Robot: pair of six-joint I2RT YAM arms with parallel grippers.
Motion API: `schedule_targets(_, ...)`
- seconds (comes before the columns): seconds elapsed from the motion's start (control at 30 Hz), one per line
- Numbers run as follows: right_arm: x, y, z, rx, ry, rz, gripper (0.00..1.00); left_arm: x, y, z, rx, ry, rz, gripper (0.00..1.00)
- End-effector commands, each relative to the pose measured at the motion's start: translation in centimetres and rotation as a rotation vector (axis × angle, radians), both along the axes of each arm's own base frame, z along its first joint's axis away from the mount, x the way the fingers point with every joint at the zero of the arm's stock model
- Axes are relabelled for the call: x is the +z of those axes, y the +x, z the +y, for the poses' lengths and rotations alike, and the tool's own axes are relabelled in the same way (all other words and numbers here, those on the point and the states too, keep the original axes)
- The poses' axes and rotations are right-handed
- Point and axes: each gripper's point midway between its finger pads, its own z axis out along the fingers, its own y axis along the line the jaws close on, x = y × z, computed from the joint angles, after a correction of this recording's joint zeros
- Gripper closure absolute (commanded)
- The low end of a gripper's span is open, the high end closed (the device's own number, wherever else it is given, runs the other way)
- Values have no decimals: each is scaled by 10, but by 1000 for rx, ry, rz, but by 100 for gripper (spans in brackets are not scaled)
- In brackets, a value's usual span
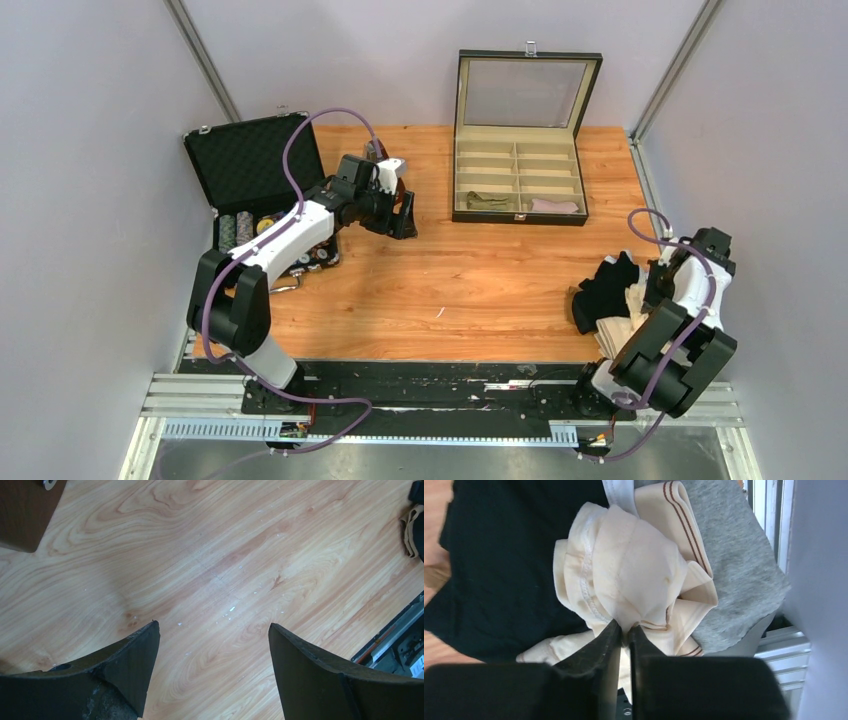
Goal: Roll the underwear
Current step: Pick up the underwear from the corner of the board, then place the underwear at the center of the board.
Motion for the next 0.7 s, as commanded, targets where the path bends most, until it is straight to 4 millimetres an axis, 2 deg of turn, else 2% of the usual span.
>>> schedule_targets(0.0,48,31,-7,19,-36,-164,96,17,6,-3,-6,-28,-49,13)
schedule_targets(0.03,66,35,-2,39,-40,-204,100,17,6,-3,-7,-27,-52,13)
schedule_targets(0.1,102,44,15,101,-56,-275,100,16,6,-2,-8,-28,-56,13)
schedule_targets(0.17,138,54,47,191,-49,-351,100,17,7,-3,-10,-32,-65,13)
schedule_targets(0.27,186,66,121,390,59,-489,100,20,8,-4,-13,-37,-82,13)
schedule_targets(0.33,212,68,179,554,193,-571,100,20,10,-3,-9,-31,-94,13)
schedule_targets(0.43,249,58,246,747,419,-640,100,23,15,5,1,6,-136,11)
schedule_targets(0.5,281,44,286,903,575,-677,100,30,18,11,4,34,-181,10)
schedule_targets(0.53,297,42,296,935,624,-698,100,31,18,14,5,47,-191,9)
schedule_targets(0.57,304,46,300,922,652,-698,100,35,20,19,9,64,-218,9)
schedule_targets(0.6,304,51,300,894,666,-685,100,36,20,21,12,72,-228,9)
schedule_targets(0.67,286,61,299,843,699,-635,100,37,20,27,18,93,-249,9)
